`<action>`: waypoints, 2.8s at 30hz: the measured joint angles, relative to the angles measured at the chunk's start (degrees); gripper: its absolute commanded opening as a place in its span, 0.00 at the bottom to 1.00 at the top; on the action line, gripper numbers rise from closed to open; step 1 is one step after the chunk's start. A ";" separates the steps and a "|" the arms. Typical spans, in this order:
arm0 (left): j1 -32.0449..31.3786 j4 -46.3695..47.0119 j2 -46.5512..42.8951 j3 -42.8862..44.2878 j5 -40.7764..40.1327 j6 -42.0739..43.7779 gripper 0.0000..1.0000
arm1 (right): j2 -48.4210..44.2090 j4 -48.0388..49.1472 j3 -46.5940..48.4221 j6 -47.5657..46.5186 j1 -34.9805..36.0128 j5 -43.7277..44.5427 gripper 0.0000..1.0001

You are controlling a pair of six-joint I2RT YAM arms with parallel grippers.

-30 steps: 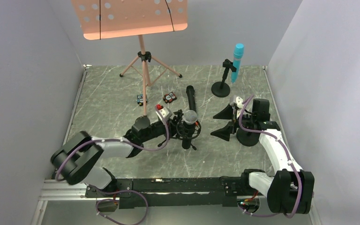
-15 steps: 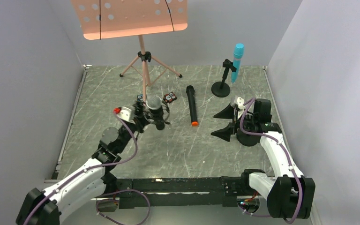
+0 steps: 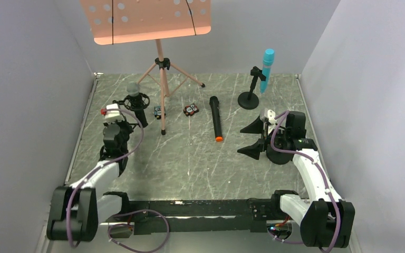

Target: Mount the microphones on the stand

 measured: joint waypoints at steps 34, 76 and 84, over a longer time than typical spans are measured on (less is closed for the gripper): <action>13.31 24.59 33.00 12.35 15.21 -0.48 0.49 | 1.75 -3.41 1.62 -2.64 0.00 -0.46 1.00; 13.51 -41.86 -24.79 19.39 33.64 -9.70 0.99 | -2.80 -16.15 18.73 -2.71 -2.12 13.11 1.00; 13.51 -53.02 -26.77 17.46 46.90 -6.01 0.99 | -7.04 -17.55 30.97 13.09 -2.49 40.57 1.00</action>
